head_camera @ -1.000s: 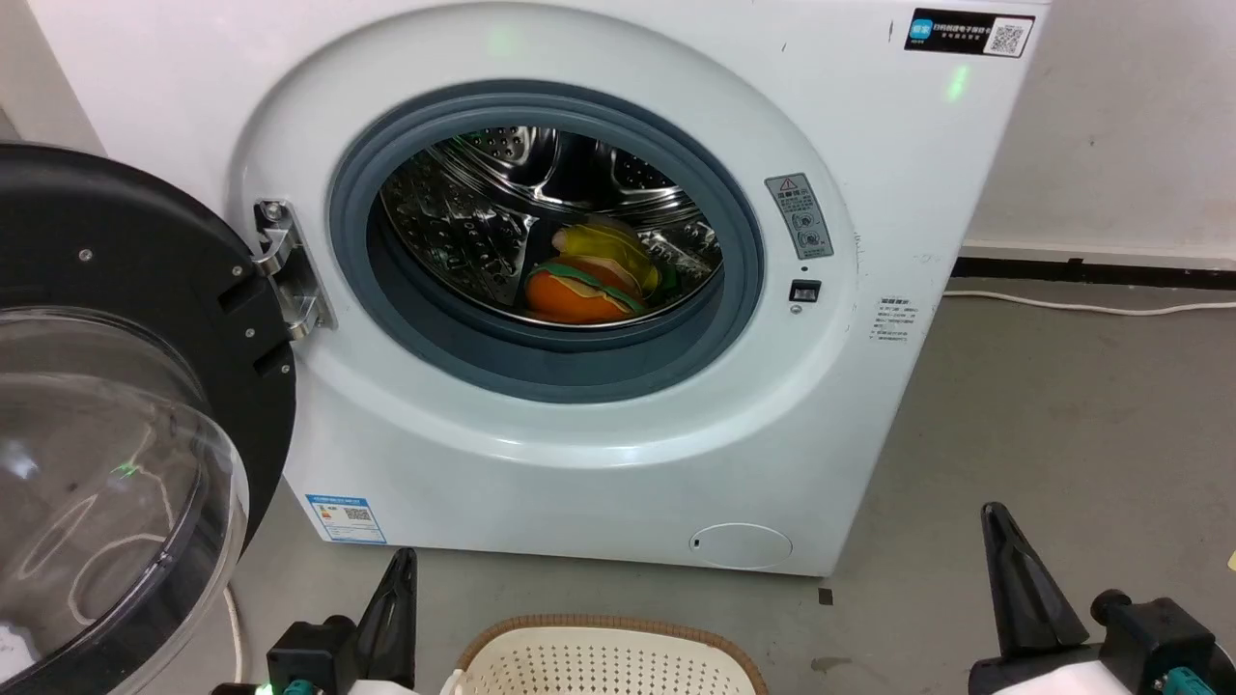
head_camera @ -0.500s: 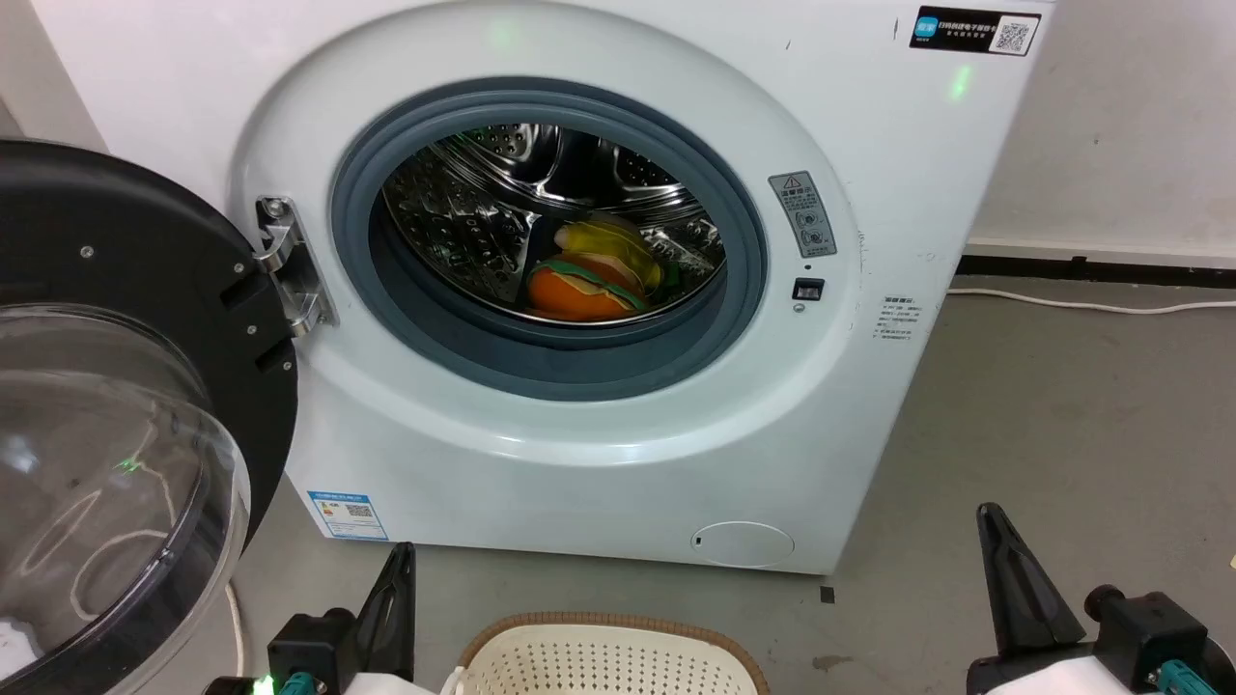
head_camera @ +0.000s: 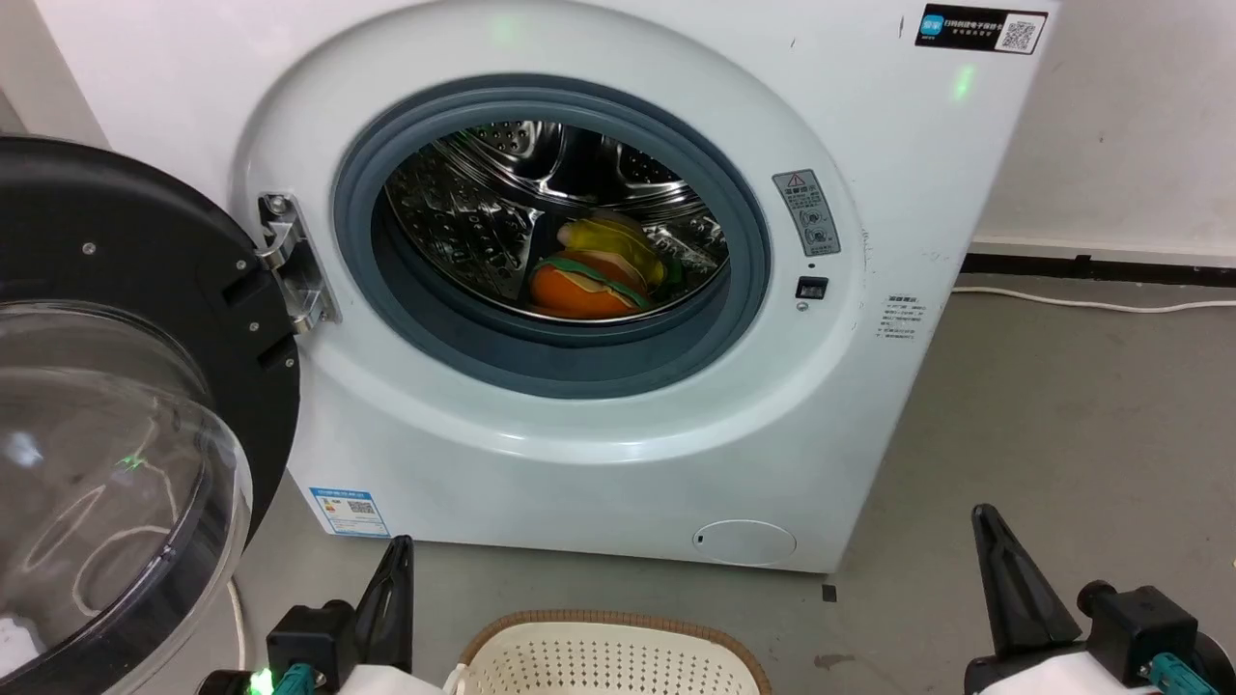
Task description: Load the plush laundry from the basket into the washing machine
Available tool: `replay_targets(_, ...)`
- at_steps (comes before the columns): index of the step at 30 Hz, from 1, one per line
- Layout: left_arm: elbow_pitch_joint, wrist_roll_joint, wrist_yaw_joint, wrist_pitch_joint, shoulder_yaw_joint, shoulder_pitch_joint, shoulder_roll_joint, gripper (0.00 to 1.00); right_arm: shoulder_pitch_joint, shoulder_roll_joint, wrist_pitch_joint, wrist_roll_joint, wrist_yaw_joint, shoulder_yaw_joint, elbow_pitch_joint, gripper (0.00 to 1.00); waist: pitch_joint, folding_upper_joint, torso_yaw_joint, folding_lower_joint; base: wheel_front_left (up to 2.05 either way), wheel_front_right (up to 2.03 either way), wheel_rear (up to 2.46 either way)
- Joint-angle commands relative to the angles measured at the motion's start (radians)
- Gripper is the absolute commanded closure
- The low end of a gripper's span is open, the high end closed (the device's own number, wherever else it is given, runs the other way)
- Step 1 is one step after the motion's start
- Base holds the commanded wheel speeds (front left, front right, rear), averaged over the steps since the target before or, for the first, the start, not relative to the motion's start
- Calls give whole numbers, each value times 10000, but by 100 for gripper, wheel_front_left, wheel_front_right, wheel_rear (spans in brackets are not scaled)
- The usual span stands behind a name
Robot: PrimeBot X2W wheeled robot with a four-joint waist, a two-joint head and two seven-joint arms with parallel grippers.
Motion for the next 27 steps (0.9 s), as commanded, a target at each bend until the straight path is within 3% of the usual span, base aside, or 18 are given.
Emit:
replay_targets(1,-91,115,-24,58,52,-99,-19,100,-167,0,51,-110,-3,14,-73,100,4,0,4,0,0,0,0)
replay_targets(27,-519,583,-109,589,383,-177,-199,100,-328,0,583,-349,-5,46,-179,100,79,0,78,0,0,0,0)
